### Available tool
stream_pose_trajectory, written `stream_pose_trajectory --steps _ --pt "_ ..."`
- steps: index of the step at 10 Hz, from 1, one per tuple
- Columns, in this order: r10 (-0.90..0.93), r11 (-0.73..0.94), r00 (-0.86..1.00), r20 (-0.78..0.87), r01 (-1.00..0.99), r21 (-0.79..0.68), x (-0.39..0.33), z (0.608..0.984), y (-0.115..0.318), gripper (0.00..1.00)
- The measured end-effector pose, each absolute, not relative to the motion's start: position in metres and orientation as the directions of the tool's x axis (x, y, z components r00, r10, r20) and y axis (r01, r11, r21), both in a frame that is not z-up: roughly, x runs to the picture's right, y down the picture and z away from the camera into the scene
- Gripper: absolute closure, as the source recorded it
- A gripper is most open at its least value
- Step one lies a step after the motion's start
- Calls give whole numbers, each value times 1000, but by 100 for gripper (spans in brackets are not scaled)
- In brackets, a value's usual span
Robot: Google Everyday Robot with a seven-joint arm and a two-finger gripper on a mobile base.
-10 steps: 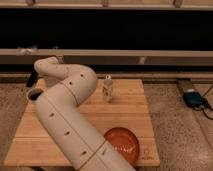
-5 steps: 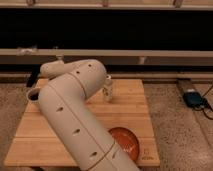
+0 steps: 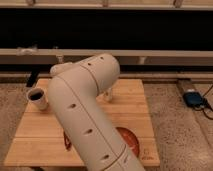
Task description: Wipe the white sponge on the table
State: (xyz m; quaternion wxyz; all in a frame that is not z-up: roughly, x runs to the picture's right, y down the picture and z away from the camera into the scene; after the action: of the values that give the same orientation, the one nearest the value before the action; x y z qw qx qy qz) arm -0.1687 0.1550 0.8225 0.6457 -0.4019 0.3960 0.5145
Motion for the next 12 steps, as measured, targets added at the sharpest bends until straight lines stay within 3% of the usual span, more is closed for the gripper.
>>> stream_pose_trajectory --steps 2,7,8,12 --pt "385 123 110 -917 -990 -67 -155 822 154 82" --pt "509 69 38 -860 -998 -4 -135 835 138 30" --pt "521 67 37 -853 -998 -3 -133 838 136 24" --pt "595 50 42 -803 -999 -15 -134 846 126 20"
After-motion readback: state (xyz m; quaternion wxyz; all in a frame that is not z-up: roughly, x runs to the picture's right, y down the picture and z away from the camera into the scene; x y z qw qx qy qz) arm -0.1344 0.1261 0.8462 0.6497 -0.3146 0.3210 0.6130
